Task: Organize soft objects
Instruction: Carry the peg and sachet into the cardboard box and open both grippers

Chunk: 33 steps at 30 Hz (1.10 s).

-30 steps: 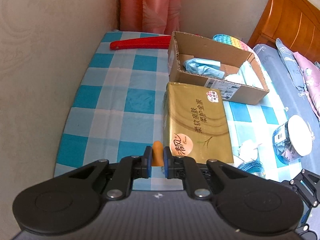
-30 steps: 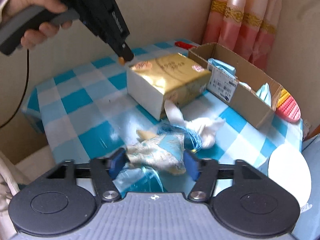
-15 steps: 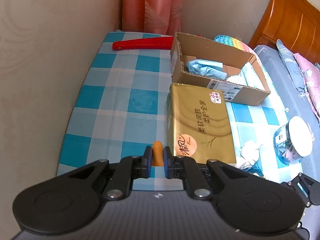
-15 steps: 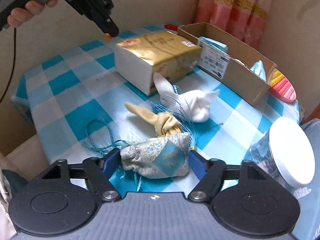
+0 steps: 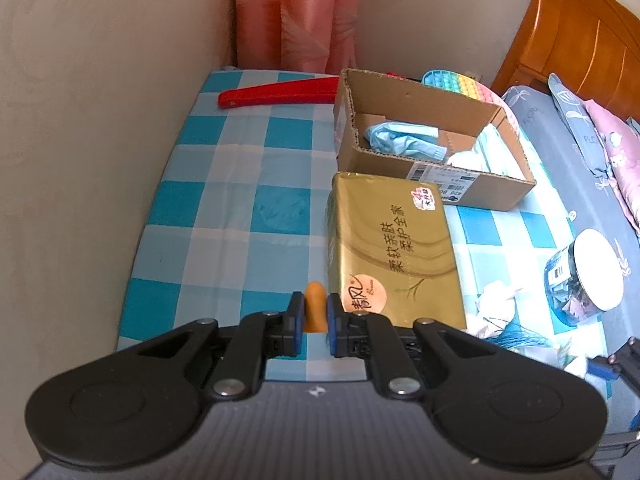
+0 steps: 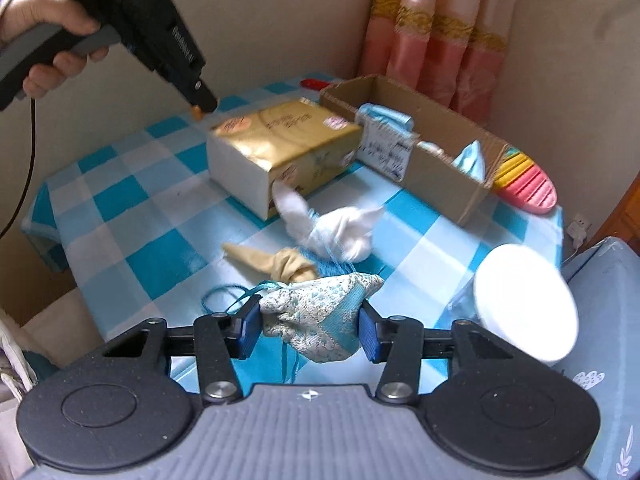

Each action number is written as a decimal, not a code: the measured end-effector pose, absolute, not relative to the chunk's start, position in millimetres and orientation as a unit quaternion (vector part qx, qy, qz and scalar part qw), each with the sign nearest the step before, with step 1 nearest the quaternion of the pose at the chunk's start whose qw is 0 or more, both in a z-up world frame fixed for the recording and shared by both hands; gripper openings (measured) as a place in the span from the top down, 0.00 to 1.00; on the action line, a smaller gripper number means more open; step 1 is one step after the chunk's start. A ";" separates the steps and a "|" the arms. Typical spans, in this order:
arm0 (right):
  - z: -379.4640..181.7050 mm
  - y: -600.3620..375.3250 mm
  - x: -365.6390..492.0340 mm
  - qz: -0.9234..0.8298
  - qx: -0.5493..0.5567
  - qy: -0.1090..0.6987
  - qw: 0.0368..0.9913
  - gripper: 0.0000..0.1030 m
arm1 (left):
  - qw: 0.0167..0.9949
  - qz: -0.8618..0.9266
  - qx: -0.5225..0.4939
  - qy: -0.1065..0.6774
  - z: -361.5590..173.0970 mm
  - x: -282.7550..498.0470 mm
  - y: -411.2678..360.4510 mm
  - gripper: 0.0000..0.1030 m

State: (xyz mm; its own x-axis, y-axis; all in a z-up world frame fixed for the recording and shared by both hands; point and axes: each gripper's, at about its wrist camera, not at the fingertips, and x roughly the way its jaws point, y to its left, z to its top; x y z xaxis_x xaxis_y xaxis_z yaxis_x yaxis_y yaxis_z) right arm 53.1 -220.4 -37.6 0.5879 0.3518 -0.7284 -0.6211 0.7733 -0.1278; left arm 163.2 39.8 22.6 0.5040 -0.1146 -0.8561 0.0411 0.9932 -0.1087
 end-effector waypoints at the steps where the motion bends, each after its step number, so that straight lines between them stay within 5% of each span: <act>1: -33.8 -222.5 54.2 0.278 -0.185 0.357 0.873 0.48 | 0.867 -0.046 -0.036 0.495 23.5 162.9 39.2 0.91; 17: 29.1 -225.4 81.2 0.254 -0.168 0.296 0.906 0.48 | 0.876 -0.086 -0.010 0.474 58.5 182.5 13.3 0.91; 30: 47.1 -230.8 126.2 0.213 -0.145 0.290 0.922 0.47 | 0.884 -0.128 0.007 0.449 73.8 286.7 -45.7 0.90; 32: 46.7 -231.7 130.0 0.207 -0.144 0.292 0.923 0.48 | 0.884 -0.129 0.003 0.449 69.6 303.2 -52.4 0.87; 33: 46.7 -232.1 131.7 0.206 -0.144 0.293 0.923 0.47 | 0.883 -0.131 0.002 0.450 66.0 311.7 -55.6 0.75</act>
